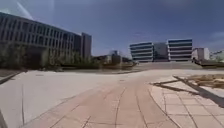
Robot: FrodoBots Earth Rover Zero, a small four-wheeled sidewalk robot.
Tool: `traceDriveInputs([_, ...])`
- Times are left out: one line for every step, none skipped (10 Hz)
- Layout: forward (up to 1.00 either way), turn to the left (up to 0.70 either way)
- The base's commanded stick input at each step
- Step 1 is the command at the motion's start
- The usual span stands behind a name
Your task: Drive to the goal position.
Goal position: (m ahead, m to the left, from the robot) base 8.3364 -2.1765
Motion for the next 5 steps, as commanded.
traceDriveInputs([0.70, -0.05])
traceDriveInputs([0.70, -0.05])
traceDriveInputs([0.70, -0.05])
traceDriveInputs([0.70, -0.05])
traceDriveInputs([0.70, -0.06])
